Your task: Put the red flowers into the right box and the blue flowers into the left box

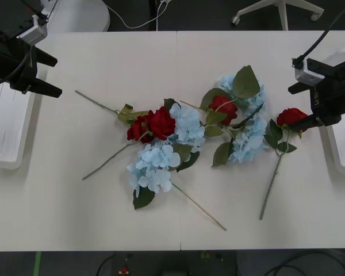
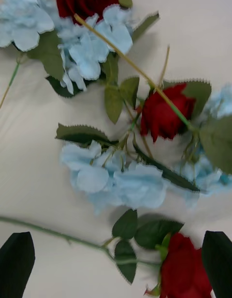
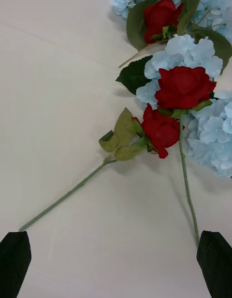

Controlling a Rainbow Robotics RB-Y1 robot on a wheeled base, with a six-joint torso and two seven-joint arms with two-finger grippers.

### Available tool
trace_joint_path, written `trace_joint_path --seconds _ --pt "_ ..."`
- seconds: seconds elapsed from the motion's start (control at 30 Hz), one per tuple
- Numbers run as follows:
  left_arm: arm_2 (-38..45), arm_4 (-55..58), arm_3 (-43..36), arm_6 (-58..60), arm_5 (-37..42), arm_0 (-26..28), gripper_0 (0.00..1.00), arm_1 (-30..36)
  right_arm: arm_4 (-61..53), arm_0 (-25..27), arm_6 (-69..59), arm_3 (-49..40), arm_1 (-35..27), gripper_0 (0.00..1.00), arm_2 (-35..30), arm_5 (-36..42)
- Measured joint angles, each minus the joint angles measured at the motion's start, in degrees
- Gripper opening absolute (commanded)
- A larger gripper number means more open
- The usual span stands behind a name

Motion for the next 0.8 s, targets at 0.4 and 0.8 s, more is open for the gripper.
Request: trace_joint_path --seconds 0.4,0.8 --pt "1.5 -9.8 -3.5 0.0 1.0 -2.2 1.0 -0.5 19.2 0.0 -64.0 0.3 5.5 1.0 0.0 7.2" --pt "5.3 -9.3 5.1 0.0 5.0 -2.2 1.0 -7.3 34.0 -0.1 -76.2 9.1 14.1 1.0 0.0 7.3"
